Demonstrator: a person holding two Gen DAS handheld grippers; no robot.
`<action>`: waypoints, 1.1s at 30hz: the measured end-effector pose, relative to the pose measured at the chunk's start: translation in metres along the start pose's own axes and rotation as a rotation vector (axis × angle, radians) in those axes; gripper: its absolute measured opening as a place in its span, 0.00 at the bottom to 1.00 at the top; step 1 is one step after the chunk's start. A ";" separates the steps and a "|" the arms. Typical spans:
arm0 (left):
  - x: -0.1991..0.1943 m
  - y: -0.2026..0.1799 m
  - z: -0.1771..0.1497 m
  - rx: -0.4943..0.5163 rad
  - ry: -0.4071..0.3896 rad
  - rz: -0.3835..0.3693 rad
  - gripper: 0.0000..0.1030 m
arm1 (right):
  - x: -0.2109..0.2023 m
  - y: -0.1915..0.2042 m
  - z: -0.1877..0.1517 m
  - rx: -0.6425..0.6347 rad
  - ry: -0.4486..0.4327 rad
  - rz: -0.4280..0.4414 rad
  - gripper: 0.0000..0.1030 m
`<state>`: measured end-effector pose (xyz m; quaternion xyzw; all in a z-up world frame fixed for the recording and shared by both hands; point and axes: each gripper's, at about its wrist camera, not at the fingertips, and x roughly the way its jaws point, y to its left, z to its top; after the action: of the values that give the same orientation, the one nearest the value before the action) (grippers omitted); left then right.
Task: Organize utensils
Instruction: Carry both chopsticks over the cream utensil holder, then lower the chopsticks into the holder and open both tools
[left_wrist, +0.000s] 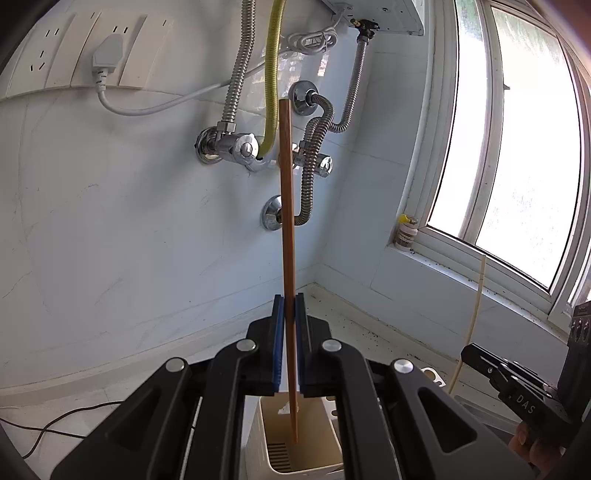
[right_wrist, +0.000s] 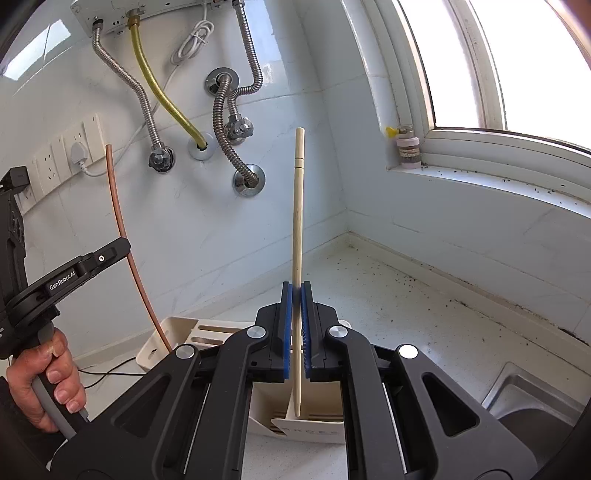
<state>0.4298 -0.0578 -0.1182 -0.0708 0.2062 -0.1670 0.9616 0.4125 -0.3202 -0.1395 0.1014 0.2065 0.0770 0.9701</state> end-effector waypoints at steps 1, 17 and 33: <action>0.001 0.000 -0.002 0.000 0.005 -0.004 0.05 | 0.001 0.000 -0.001 -0.003 -0.005 -0.005 0.04; 0.011 -0.004 -0.028 0.033 0.011 0.023 0.05 | 0.011 -0.003 -0.029 -0.080 -0.063 -0.086 0.04; -0.007 -0.014 -0.029 0.054 -0.055 0.045 0.38 | -0.001 -0.006 -0.034 -0.063 -0.088 -0.056 0.38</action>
<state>0.4078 -0.0701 -0.1393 -0.0447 0.1767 -0.1488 0.9719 0.3985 -0.3205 -0.1708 0.0681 0.1640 0.0519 0.9827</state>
